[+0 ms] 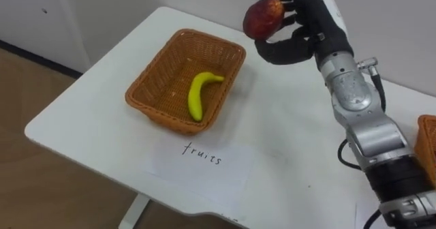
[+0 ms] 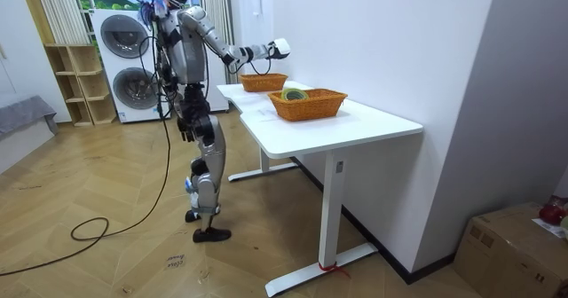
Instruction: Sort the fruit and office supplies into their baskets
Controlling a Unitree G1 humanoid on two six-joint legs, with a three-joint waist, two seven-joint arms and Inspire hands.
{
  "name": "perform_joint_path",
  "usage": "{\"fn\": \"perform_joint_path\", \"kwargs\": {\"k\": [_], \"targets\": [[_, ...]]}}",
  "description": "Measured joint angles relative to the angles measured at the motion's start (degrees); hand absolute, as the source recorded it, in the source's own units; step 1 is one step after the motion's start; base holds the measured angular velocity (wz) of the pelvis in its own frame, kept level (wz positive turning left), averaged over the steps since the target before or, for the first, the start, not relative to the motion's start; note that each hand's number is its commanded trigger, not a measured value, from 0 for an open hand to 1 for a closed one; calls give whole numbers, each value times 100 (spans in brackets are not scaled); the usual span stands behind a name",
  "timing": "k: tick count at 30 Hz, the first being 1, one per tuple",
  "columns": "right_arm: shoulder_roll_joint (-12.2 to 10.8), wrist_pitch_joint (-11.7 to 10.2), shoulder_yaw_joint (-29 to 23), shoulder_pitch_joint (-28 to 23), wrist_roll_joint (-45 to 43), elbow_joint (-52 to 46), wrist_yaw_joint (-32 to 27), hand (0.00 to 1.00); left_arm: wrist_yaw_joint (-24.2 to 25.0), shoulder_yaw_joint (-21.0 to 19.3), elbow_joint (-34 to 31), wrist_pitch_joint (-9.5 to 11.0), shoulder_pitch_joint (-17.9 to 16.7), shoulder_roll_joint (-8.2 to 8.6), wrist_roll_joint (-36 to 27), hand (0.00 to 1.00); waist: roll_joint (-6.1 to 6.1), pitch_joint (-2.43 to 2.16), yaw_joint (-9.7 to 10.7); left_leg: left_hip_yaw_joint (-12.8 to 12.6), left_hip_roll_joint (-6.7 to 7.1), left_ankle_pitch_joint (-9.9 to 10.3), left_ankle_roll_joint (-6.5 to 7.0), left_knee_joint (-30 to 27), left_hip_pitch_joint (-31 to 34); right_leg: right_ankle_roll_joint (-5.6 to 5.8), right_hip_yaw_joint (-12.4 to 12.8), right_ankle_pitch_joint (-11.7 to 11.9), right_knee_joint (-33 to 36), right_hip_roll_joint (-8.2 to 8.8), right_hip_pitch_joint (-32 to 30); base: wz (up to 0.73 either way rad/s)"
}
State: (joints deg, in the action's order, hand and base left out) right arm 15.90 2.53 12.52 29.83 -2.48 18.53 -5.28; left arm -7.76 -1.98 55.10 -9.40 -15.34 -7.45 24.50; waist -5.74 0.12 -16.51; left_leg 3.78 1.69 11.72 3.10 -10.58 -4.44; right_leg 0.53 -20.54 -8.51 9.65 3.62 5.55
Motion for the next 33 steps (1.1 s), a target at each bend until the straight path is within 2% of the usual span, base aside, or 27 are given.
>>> {"fn": "perform_joint_path", "kwargs": {"k": [5,7,11,15,17,22,29,33], "targets": [[-31,9,263,3,34,37,53,100,1,3,-1,-11,7,-30,-2,0,-73,21,-120,112,23,-1,0,-4,-5,44,-44,-29,3,22,81,13],[-82,14,335,4,72,41,52,100,3,6,1,-47,-8,-33,-1,0,-112,42,-163,138,24,-1,1,-12,-3,53,-97,-37,3,26,99,10],[-129,64,438,5,102,50,72,100,46,6,1,-90,-7,-38,-2,0,-114,83,-250,196,27,0,1,-19,22,54,-176,-38,3,29,109,9],[-336,128,456,30,71,200,137,100,70,24,8,-165,-16,-13,-12,0,-119,80,-365,214,31,0,0,-5,59,53,-189,-38,2,21,90,1],[-345,129,519,30,65,252,172,100,70,39,-2,-171,-17,-6,-14,0,-124,76,-416,217,39,-1,-1,-19,102,53,-190,-38,1,6,54,2],[-361,195,689,30,5,329,270,100,69,39,1,-191,-33,-5,-17,0,-130,72,-430,271,77,-12,17,-69,160,54,-207,-38,-8,22,24,5],[-441,192,904,29,-58,694,396,100,69,40,15,-118,13,-17,-16,0,-64,117,-442,226,102,-19,30,-75,118,57,-7,-40,-7,39,37,-3],[-479,192,942,29,-129,921,487,100,54,41,15,-104,27,-21,-17,0,-45,130,-440,182,86,-18,31,-39,119,58,9,-41,-8,24,9,-6]]}}
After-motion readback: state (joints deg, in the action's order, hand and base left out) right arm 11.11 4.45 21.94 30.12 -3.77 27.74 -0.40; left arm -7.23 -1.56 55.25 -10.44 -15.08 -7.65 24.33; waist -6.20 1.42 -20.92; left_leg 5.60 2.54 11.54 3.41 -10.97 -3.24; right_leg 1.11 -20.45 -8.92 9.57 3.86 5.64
